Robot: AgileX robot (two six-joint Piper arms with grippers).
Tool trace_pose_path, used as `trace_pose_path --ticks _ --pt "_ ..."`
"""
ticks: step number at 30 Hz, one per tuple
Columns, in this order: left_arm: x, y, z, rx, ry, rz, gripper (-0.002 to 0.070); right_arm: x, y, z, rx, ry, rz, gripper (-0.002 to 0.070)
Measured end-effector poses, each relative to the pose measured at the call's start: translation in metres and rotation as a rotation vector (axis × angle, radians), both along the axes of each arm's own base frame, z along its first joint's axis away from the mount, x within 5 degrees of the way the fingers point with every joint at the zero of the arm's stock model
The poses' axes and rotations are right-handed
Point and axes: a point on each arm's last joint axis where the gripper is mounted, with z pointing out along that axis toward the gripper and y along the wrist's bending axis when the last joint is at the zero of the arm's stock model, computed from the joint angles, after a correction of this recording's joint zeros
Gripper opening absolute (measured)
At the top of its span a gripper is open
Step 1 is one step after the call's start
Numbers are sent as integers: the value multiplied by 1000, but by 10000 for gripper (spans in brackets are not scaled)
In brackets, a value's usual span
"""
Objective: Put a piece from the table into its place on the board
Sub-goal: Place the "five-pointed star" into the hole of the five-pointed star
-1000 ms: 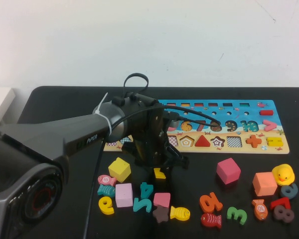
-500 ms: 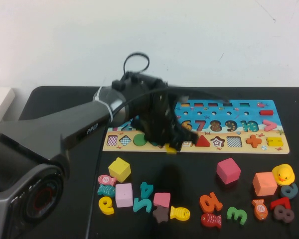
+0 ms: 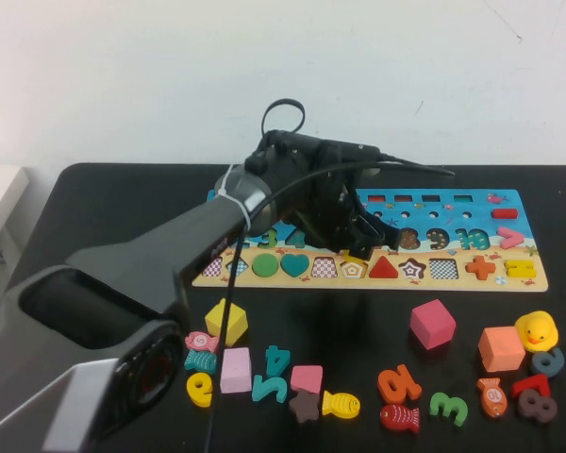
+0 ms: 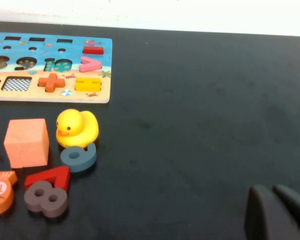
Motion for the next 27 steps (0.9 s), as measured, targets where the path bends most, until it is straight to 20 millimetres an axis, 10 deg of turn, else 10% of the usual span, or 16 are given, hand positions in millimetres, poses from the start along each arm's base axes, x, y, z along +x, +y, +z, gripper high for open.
trace_pose_path --ticks 27 --pt "0 -2 -17 43 54 -30 312 0 0 0 0 0 0 19"
